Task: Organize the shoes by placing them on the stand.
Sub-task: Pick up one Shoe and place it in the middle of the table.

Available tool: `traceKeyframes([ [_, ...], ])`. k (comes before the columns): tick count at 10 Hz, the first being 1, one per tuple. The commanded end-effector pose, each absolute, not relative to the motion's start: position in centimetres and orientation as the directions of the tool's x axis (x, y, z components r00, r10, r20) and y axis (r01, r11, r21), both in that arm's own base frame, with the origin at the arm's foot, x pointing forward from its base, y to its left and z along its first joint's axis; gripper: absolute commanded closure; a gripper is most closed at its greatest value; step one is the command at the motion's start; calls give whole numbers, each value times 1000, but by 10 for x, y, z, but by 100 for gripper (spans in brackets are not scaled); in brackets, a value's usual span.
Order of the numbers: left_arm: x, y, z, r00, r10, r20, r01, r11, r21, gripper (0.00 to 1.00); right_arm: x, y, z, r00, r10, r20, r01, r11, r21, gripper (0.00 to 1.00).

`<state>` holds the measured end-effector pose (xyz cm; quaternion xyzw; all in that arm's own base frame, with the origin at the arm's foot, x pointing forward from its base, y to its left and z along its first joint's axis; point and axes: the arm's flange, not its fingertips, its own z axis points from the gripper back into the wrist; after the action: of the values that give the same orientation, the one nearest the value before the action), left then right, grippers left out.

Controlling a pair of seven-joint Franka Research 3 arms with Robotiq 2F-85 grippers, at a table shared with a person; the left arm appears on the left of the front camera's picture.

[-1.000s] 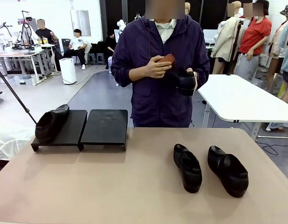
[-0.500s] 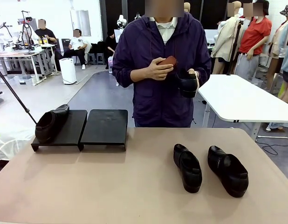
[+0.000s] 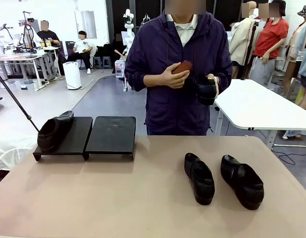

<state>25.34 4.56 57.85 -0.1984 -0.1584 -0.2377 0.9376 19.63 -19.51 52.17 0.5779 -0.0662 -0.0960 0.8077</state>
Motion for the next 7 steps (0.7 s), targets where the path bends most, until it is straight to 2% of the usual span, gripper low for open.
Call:
traceKeyframes([
  [1,255,48,581,843,-380,379,500,813,-298,0,196,-195,522,973,-232,-4,78,314,946,0],
  [4,255,48,581,843,-380,379,500,813,-298,0,235,-144,539,975,-216,-54,152,473,868,0],
  [7,255,48,581,843,-380,379,500,813,-298,0,274,-44,545,988,-95,-122,153,700,698,0],
])
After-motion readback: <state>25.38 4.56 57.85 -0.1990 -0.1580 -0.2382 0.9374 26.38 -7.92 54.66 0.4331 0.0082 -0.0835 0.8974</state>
